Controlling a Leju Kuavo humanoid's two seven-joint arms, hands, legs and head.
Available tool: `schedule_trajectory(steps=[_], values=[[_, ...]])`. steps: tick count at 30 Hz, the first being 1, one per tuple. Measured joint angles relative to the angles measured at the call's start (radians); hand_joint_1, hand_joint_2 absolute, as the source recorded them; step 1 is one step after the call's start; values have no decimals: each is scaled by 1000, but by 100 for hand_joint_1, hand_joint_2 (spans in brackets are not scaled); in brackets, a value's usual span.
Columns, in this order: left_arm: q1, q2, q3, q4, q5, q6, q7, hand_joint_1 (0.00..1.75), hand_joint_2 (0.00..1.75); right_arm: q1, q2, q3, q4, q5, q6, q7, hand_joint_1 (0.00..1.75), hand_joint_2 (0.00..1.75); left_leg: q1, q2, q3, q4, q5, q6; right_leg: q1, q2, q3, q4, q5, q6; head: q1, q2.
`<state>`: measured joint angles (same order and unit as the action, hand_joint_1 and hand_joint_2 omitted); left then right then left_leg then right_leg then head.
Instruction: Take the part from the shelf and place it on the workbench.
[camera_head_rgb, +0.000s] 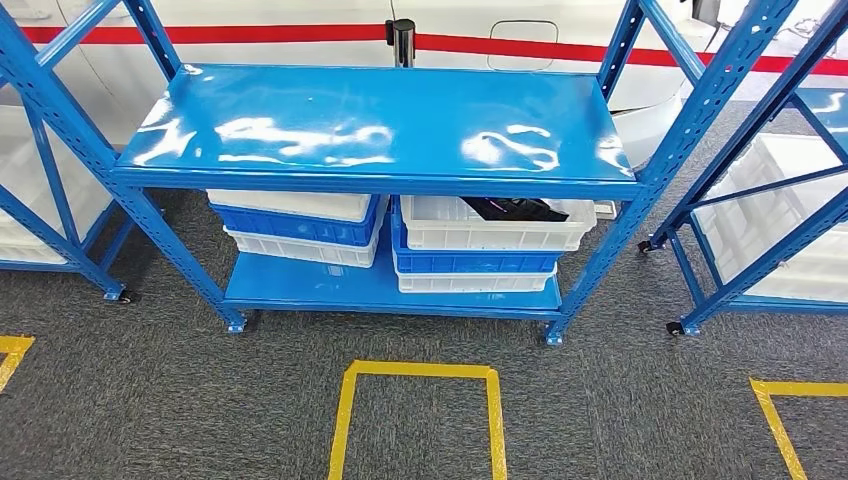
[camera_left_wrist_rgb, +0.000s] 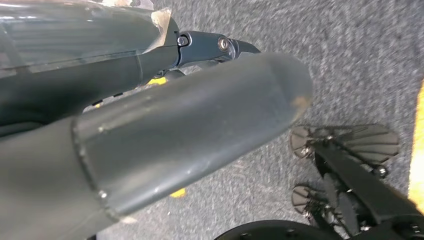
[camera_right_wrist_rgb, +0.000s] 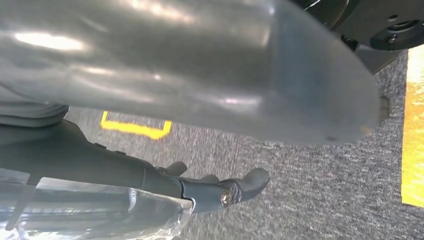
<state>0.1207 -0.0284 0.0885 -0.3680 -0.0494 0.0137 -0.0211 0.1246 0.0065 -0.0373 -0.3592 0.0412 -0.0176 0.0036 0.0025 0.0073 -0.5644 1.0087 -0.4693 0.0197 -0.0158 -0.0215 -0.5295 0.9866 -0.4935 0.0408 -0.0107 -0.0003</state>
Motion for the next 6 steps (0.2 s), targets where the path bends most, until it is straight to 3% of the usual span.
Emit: schedule_trajectory(steps=[2,4,5,6], values=[[6,3,-21,-5,30,-6,11,0,0,5,-2,6,-6,-24,8,-1,0,0,0,0,0,0,0,0,0,0,0,0,0,0,0,0],[10,6,-35,-9,42,-9,15,0,87,9,-3,11,-10,-34,13,-1,0,0,0,0,0,0,0,0,0,0,0,0,0,0,0,0],[11,7,-40,-11,44,-9,16,0,87,10,-4,13,-12,-36,15,-1,0,0,0,0,0,0,0,0,0,0,0,0,0,0,0,0],[12,7,-42,-12,45,-10,16,0,116,10,-4,14,-13,-36,15,-1,0,0,0,0,0,0,0,0,0,0,0,0,0,0,0,0]])
